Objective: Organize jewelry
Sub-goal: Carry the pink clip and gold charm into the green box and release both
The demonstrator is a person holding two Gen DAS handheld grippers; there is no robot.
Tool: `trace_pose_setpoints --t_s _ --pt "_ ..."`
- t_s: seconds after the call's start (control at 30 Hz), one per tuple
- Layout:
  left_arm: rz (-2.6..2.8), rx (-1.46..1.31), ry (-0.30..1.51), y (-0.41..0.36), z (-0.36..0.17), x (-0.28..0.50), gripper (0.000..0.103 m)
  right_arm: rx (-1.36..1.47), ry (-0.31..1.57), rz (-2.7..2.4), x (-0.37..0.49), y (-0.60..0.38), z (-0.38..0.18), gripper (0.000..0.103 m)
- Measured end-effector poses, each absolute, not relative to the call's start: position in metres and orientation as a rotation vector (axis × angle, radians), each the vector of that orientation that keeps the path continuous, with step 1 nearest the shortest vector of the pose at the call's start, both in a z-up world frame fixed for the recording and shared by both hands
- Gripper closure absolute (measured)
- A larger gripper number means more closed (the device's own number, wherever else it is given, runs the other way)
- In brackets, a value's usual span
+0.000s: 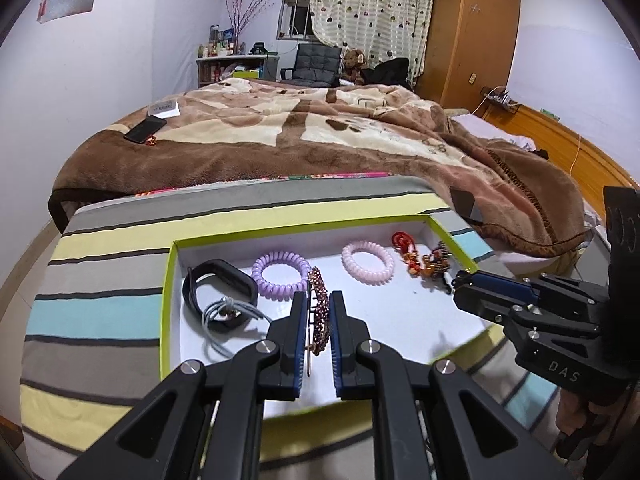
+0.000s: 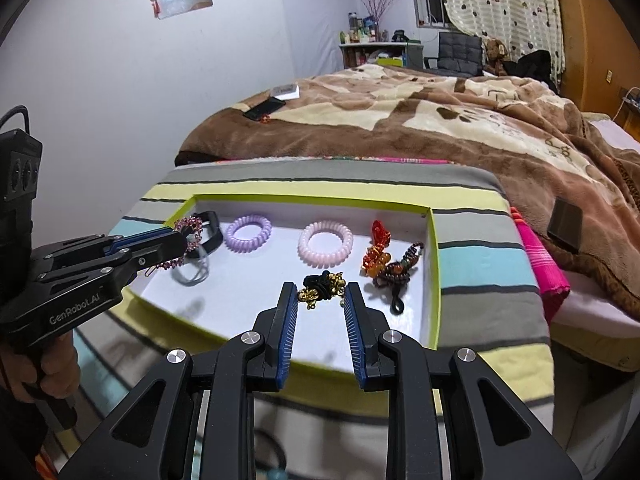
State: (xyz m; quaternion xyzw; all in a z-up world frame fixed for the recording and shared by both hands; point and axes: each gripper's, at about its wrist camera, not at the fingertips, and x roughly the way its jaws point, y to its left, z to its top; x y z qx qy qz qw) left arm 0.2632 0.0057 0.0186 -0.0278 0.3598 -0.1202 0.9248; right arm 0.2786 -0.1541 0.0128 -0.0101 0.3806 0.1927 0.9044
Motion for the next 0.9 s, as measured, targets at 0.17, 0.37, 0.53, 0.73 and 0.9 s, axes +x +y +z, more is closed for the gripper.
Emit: trace_pose_setpoints --t_s 0.17,0.37,0.53,0.73,0.9 --pt "-0.247 -0.054 0.768 0.004 0.006 0.28 0.092 -0.037 0.82 0.387 0.298 -0.149 -0.001 0.078" --pt "-0.247 -0.041 0.807 -0.001 -0.009 0.294 0.092 -0.037 0.85 0.375 0.312 -0.15 -0.014 0.078" --pt "-0.248 -0.03 0.834 -0.002 -0.017 0.298 0.091 -0.04 0.864 0.373 0.316 -0.149 -0.018 0.078" --pt "-0.25 -0.023 0.837 -0.004 -0.017 0.301 0.091 -0.047 0.871 0.379 0.316 -0.146 -0.019 0.078" --pt "-0.253 -0.032 0.815 -0.003 -0.011 0.297 0.078 -0.048 0.849 0.382 0.31 -0.147 -0.012 0.07"
